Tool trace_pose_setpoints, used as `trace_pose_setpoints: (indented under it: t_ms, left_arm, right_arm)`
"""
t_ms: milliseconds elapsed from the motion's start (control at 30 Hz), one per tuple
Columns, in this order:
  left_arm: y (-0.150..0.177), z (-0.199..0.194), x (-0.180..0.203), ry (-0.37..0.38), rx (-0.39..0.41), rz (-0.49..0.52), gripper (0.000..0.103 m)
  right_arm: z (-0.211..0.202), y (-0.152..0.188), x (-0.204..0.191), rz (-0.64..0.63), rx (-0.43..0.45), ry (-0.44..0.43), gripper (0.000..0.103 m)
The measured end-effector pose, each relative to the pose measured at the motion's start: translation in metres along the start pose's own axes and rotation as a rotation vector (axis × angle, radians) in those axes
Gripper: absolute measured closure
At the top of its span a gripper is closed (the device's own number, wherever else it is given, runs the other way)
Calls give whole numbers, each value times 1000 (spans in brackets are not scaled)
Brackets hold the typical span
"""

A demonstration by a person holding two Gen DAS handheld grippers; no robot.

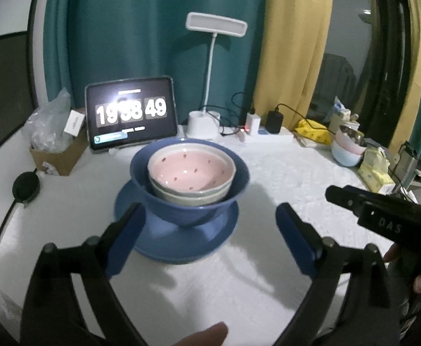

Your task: Organize plates and bowls

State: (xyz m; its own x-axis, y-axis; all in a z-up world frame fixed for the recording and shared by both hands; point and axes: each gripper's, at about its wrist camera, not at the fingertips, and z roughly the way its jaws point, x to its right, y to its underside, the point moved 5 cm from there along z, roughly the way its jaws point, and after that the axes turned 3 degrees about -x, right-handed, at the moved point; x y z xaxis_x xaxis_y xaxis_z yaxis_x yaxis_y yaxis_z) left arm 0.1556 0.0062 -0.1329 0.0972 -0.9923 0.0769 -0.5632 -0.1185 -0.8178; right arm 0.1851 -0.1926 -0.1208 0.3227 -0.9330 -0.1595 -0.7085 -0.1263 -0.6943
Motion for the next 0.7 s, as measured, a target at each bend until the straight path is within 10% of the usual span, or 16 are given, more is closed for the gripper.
trace_pose_setpoints:
  t_ms: [700]
  left_arm:
    - [-8,-79,28,-12,177,32,9]
  right_arm:
    - [-86,10,11,-59,159,79,52]
